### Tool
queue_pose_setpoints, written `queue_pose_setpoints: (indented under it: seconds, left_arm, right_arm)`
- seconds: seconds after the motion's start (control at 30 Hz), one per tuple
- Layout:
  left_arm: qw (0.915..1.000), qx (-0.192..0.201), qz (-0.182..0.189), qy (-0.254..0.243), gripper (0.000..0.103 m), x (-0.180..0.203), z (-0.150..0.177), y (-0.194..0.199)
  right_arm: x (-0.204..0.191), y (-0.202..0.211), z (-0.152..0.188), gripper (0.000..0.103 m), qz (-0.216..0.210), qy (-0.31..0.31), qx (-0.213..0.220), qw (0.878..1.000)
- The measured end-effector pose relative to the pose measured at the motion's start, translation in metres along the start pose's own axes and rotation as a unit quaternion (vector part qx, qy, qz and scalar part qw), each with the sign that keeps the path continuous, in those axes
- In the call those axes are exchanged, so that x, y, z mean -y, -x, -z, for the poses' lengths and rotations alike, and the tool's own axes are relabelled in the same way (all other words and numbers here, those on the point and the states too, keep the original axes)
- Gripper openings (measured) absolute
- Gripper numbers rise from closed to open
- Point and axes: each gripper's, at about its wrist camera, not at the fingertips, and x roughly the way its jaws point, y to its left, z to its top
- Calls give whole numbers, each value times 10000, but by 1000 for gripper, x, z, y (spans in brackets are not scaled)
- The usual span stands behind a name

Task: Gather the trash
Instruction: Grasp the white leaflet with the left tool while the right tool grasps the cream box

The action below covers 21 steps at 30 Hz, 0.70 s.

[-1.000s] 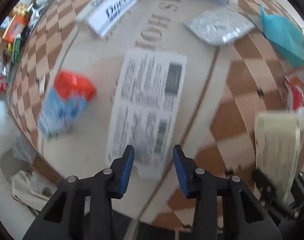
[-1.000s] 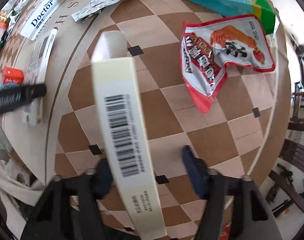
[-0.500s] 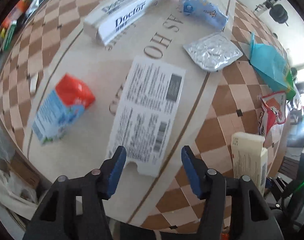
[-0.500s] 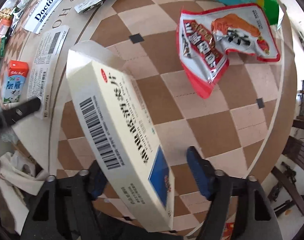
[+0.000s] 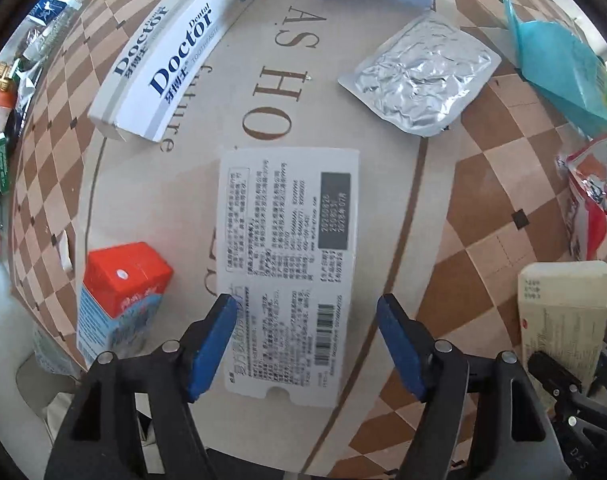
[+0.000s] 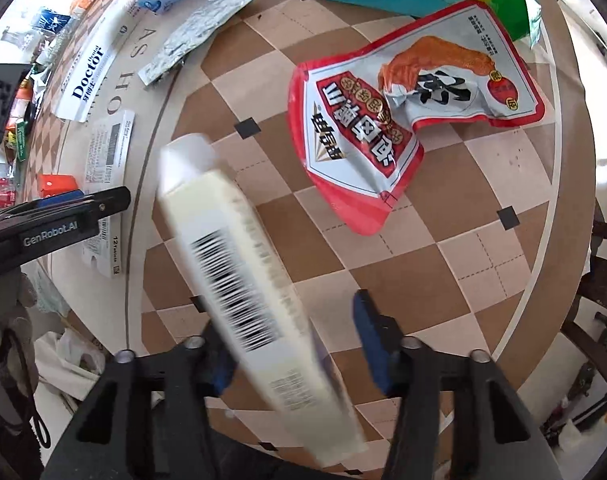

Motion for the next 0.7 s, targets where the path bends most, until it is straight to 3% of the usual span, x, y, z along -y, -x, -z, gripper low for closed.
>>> queue_pose_setpoints:
  seconds: [0.13,0.23,0.37,0.4,0.43,0.5,0.7]
  left_arm:
    - [9996,-61,-291,23,75,-8,24,-15]
    - [9981,-219,305,493,75,-28,20,-23]
    - [9985,-29,326,447,71,-28,28,-19]
    - [9983,8,335,467,71,-27,31,-17]
    - [9983,39,331,477,71,-29,35,-16]
    - [9981,40,344,511,71,-38,50,-14]
    - [9981,186,-62,584,71,-24,85,-9]
  right_arm:
    - [8,7,8,38,-157,-40,-63,9998]
    - [2,2,3,38,-184,-101,-107,9997]
    - [22,0,21,38,-245,-170,-106,9995]
    - [26,5,29,36,-259,-156,-85,9995]
    - [27,10,35,26,-232,-139,-58,9996]
    - [29,15,38,22,-190,-111,34,9998]
    - [27,28,50,21,-225,-102,248,9994]
